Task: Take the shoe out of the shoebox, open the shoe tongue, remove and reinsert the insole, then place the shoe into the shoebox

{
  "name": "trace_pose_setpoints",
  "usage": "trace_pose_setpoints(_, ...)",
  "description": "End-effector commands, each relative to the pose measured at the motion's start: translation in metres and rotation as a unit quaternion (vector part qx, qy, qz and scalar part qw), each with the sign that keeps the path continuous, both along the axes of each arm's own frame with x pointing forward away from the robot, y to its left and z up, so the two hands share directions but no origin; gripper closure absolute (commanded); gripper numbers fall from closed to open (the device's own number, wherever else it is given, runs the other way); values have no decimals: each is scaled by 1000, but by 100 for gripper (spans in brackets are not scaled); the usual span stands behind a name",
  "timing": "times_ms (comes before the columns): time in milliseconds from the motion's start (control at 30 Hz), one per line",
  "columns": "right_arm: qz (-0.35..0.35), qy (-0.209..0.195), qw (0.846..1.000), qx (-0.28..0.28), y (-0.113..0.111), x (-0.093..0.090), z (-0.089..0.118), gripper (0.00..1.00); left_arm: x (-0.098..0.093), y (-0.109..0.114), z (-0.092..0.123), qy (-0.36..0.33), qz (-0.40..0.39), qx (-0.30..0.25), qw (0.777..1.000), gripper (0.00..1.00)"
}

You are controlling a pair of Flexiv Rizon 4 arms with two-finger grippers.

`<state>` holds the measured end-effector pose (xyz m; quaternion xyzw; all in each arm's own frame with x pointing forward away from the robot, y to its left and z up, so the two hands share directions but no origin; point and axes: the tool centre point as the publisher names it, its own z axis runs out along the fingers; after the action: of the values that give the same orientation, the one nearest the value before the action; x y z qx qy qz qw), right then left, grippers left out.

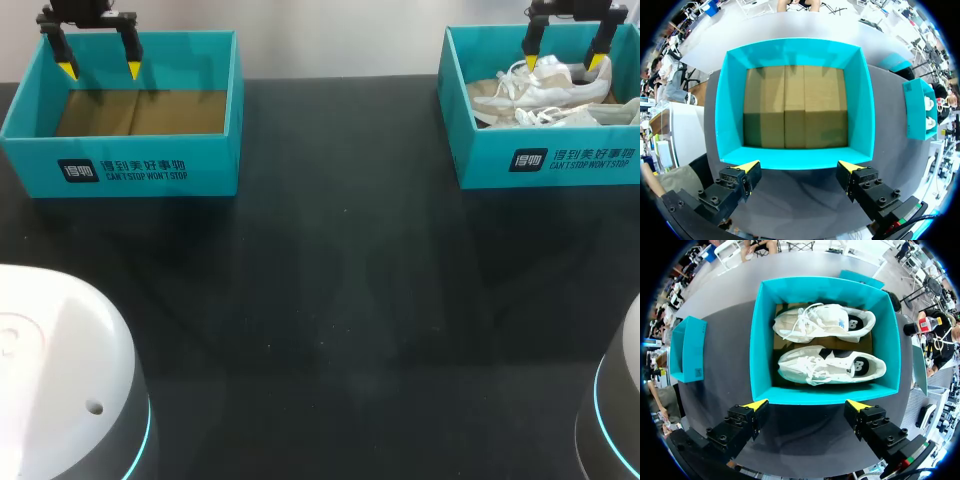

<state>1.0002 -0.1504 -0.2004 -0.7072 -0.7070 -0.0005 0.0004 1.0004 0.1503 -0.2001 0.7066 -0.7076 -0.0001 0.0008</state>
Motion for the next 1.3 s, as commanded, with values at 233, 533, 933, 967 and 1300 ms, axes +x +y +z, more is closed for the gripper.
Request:
trace_pose_setpoints(233, 0, 0, 1000, 0, 0, 0, 0, 0, 0, 0, 0, 0, 0, 0, 1000, 0)
trace_pose_setpoints(533, 0, 0, 1000, 0, 0, 0, 0, 0, 0, 0, 0, 0, 0, 0, 1000, 0)
trace_pose_setpoints(933, -23, -37, 999, -25, -60, 8, -19, 0, 0, 0, 0, 0, 0, 0, 1000, 0)
trace_pose_setpoints(967, -20, -45, 999, -24, -67, 8, -23, 0, 0, 0, 0, 0, 0, 0, 1000, 0)
trace_pose_setpoints(1300, -32, -29, 998, -46, -127, 21, -58, 0, 0, 0, 0, 0, 0, 0, 1000, 0)
